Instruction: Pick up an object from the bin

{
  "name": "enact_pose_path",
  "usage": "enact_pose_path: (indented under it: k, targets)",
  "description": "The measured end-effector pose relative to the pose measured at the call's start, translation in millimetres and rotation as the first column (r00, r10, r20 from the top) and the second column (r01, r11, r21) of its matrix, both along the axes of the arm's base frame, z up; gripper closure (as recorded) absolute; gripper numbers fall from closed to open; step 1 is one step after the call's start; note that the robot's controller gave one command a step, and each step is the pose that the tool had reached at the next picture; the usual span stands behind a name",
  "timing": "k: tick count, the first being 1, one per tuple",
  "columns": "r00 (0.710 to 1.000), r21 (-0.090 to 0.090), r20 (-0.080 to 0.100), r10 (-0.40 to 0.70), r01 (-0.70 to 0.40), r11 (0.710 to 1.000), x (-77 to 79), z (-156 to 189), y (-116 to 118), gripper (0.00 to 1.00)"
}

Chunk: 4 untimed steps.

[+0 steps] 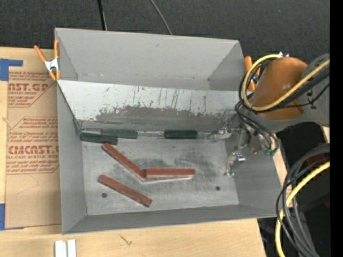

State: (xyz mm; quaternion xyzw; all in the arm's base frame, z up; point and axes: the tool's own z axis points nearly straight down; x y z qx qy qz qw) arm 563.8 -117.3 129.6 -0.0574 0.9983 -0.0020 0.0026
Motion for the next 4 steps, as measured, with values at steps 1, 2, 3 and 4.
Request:
enact_pose_path:
  k: [1, 2, 3, 4]
  targets:
    - [0.997, 0.005, -0.002, 0.073, -0.073, 0.997, -16.3, -39, 34, 0.00]
    - [1.000, 0.003, -0.006, 0.030, -0.030, 1.000, 7.0, -54, 51, 0.00]
    - [1.000, 0.002, 0.003, 0.021, -0.021, 1.000, -35.5, -54, 89, 1.00]
    - [1.000, 0.002, 0.003, 0.021, -0.021, 1.000, -35.5, -54, 89, 1.00]
